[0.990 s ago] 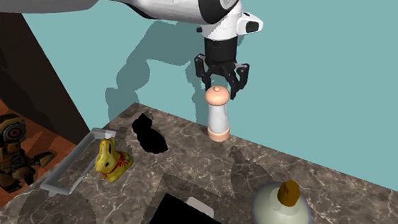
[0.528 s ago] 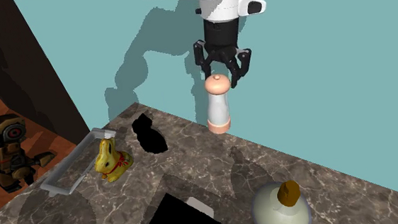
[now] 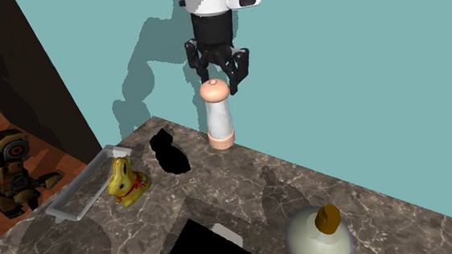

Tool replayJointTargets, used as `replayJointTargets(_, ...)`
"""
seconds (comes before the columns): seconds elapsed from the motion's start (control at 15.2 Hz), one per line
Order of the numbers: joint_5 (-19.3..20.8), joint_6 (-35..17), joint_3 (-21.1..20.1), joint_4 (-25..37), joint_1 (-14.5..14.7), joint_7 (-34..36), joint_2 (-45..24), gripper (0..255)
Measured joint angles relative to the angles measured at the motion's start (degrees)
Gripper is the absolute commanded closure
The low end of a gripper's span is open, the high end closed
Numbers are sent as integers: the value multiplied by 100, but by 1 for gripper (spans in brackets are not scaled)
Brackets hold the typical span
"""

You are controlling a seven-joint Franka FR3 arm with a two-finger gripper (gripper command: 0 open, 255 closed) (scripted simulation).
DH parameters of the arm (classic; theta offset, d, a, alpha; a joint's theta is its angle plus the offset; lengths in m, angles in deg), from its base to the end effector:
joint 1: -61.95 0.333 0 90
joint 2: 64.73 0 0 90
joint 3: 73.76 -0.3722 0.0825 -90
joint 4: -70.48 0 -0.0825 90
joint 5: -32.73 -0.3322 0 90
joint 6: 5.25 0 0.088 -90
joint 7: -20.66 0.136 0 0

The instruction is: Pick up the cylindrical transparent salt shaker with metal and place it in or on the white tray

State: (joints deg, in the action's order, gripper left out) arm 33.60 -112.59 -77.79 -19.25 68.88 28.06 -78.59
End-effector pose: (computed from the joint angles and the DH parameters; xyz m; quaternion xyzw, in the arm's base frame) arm 0.5982 0.1093 0.5471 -0.9989 -0.0318 -0.0324 0.0063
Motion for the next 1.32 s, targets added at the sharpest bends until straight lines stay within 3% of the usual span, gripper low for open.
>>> replayJointTargets(0.2,20,-108,-141,-561,215,365,450,255)
replayJointTargets(0.59,26,-54,-436,-1113,582,1040,1056,255)
replayJointTargets(1.32,-5,146,-1103,-1501,1254,2366,1627,255)
